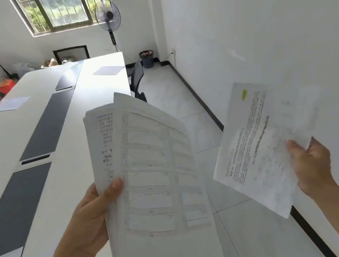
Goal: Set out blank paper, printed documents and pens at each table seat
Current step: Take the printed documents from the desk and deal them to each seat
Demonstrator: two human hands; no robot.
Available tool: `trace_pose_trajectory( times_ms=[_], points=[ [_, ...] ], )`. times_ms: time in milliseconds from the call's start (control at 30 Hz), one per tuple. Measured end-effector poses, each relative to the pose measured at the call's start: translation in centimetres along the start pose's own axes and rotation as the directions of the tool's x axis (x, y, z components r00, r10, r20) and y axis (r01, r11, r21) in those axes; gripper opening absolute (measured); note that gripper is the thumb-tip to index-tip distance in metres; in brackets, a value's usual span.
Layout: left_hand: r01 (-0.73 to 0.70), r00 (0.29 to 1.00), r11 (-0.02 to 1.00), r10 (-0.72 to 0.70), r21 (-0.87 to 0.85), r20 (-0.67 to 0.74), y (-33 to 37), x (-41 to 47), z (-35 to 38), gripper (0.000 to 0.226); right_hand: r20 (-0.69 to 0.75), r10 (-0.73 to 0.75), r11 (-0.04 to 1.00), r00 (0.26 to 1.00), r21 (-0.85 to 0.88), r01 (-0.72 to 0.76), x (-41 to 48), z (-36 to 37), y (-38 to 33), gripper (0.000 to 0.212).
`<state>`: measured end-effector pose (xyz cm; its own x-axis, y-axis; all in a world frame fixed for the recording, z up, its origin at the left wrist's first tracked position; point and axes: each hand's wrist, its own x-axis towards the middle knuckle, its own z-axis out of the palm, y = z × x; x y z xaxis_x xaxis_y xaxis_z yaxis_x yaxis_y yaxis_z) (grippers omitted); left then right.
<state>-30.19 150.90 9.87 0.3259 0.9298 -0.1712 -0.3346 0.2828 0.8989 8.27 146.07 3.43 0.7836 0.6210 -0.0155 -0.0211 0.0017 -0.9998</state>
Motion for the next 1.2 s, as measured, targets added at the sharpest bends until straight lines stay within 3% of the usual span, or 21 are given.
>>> trace_pose_trajectory(
  times_ms=[100, 200, 300, 500, 600, 633, 700, 767, 833, 967, 1200],
  points=[
    [0.012, 0.999, 1.0, -0.011, -0.004, 0.052, 0.7, 3.5, 1.5, 0.033, 0.253, 0.161, 0.986, 0.954, 0.004, -0.167, 0.5, 3.6, -0.5, 0.017],
    [0.059, 0.997, 0.998, -0.06, 0.009, 0.046, 0.2, 7.3, 3.1, 0.032, 0.476, 0.286, 0.956, 0.831, -0.078, -0.284, 0.6, 6.4, -0.9, 0.019],
    [0.102, 0.994, 0.994, -0.102, 0.024, -0.026, -1.4, 10.7, 4.2, 0.03, 0.611, 0.338, 0.926, 0.716, -0.083, -0.367, 2.6, 8.0, -0.7, 0.03],
    [0.19, 0.964, 0.98, -0.198, -0.064, -0.179, -5.3, 17.0, 6.8, 0.036, 0.689, 0.344, 0.932, 0.638, -0.166, -0.323, 10.0, 9.7, 0.5, 0.031],
    [0.238, 0.937, 0.965, -0.259, -0.113, -0.233, -7.4, 19.9, 9.2, 0.038, 0.596, 0.418, 0.908, 0.686, -0.255, -0.331, 14.8, 10.2, 1.5, 0.029],
    [0.248, 0.927, 0.96, -0.274, -0.129, -0.256, -8.0, 20.8, 10.2, 0.037, 0.615, 0.423, 0.903, 0.666, -0.228, -0.363, 16.5, 10.1, 2.0, 0.035],
    [0.255, 0.903, 0.955, -0.292, -0.152, -0.315, -8.9, 22.6, 12.1, 0.035, 0.722, 0.409, 0.889, 0.559, -0.178, -0.421, 19.8, 9.9, 2.3, 0.055],
    [0.239, 0.883, 0.959, -0.281, -0.154, -0.377, -9.5, 24.2, 13.8, 0.033, 0.801, 0.374, 0.911, 0.468, -0.224, -0.345, 22.5, 10.2, 2.4, 0.066],
    [0.22, 0.872, 0.964, -0.262, -0.147, -0.414, -9.8, 25.4, 15.3, 0.033, 0.789, 0.387, 0.916, 0.477, -0.272, -0.294, 24.4, 11.1, 2.8, 0.066],
    [0.162, 0.851, 0.973, -0.221, -0.162, -0.477, -9.3, 27.6, 16.8, 0.031, 0.781, 0.402, 0.908, 0.477, -0.276, -0.314, 26.7, 13.7, 2.9, 0.045],
    [0.058, 0.822, 0.984, -0.143, -0.169, -0.551, -7.4, 33.1, 14.4, 0.028, 0.737, 0.349, 0.922, 0.579, -0.161, -0.352, 31.1, 19.8, 3.2, 0.039]
  ],
)
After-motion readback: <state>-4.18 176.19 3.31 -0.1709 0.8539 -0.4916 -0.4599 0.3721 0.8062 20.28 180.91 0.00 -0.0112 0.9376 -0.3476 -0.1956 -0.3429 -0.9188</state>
